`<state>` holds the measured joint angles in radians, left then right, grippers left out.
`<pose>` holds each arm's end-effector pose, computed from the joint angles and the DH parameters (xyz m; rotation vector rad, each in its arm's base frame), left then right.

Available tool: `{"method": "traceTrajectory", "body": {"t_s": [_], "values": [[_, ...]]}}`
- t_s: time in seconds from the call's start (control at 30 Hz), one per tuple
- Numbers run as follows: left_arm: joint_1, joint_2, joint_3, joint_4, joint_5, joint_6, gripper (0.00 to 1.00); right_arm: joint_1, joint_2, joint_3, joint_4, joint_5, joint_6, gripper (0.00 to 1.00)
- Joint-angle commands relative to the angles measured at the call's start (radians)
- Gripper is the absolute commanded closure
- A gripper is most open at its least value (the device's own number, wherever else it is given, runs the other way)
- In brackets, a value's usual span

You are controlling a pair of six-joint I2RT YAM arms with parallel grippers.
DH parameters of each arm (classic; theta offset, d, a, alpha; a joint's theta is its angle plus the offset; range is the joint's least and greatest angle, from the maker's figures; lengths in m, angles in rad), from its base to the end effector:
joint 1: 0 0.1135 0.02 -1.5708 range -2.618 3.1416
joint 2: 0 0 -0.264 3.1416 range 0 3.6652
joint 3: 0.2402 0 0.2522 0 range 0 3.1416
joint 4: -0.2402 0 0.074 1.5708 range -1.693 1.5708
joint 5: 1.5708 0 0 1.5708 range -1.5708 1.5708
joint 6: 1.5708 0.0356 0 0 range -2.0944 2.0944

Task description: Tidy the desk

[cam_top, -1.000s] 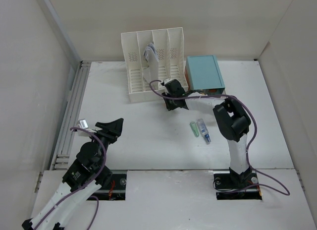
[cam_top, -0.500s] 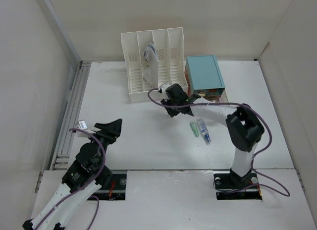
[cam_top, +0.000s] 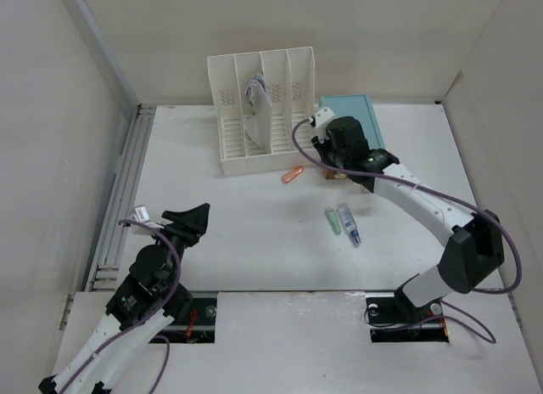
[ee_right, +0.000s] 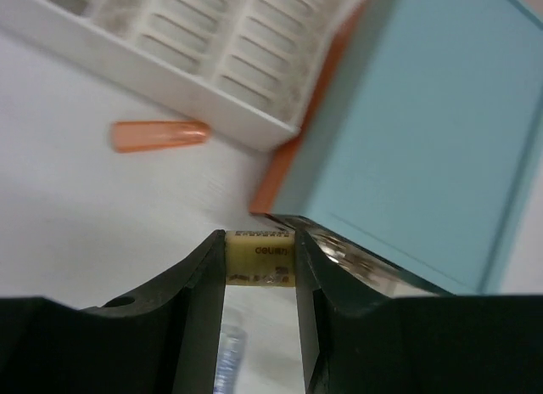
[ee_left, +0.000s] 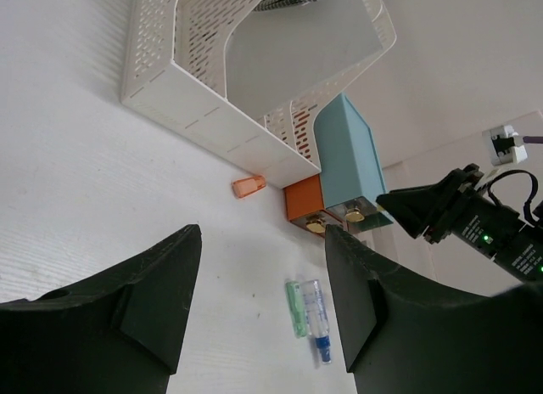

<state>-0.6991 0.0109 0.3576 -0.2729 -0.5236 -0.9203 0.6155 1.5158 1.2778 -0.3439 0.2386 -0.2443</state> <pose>0.0655 -0.0318 0.2638 -0.6013 1.4567 -0.9006 0.2893 0.1943 0.3180 -0.7626 1.9935 -0.0390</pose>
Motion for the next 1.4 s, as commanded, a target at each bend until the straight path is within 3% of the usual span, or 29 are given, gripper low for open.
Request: {"method": "traceTrajectory", "body": {"t_s": [0.0,0.73,0.8,0.83,0.87,0.97,1.13,1.17,1.2,1.27,1.3,1.37], "values": [[-0.002,-0.017,0.023,0.043,0.008,0.018,0.43,-0.100,-0.058,-0.005,-0.061,0.102,-0.027,0.95],[-0.002,0.003,0.014,0.081,0.036,0.018,0.44,-0.258,-0.236,-0.184,-0.129,0.111,-0.027,0.99],[-0.002,0.003,0.014,0.081,0.036,0.018,0.44,-0.258,-0.226,-0.184,-0.129,0.099,-0.027,0.92],[-0.002,0.012,0.014,0.081,0.036,0.018,0.44,-0.258,-0.217,-0.184,-0.138,0.087,-0.027,0.81],[-0.002,0.012,0.014,0.081,0.036,0.018,0.44,-0.258,-0.217,-0.184,-0.138,0.073,-0.036,0.59],[-0.002,0.003,0.014,0.070,0.036,0.018,0.44,-0.269,-0.217,-0.193,-0.109,0.051,-0.036,0.36],[-0.002,-0.006,0.023,0.052,0.036,0.018,0.44,-0.278,-0.217,-0.184,-0.098,0.027,-0.036,0.31],[-0.002,-0.006,0.023,0.052,0.036,0.018,0.44,-0.278,-0.217,-0.184,-0.086,0.018,-0.036,0.33],[-0.002,-0.006,0.023,0.052,0.027,0.018,0.44,-0.278,-0.217,-0.184,-0.086,-0.002,-0.053,0.57],[-0.002,-0.006,0.023,0.052,0.027,0.018,0.44,-0.287,-0.255,-0.184,-0.086,-0.135,-0.105,0.93],[-0.002,-0.006,0.023,0.052,0.027,0.018,0.44,-0.299,-0.265,-0.184,-0.077,-0.181,-0.125,1.00],[-0.002,-0.006,0.023,0.052,0.027,0.018,0.44,-0.313,-0.288,-0.175,-0.121,-0.363,-0.242,1.00]]}}
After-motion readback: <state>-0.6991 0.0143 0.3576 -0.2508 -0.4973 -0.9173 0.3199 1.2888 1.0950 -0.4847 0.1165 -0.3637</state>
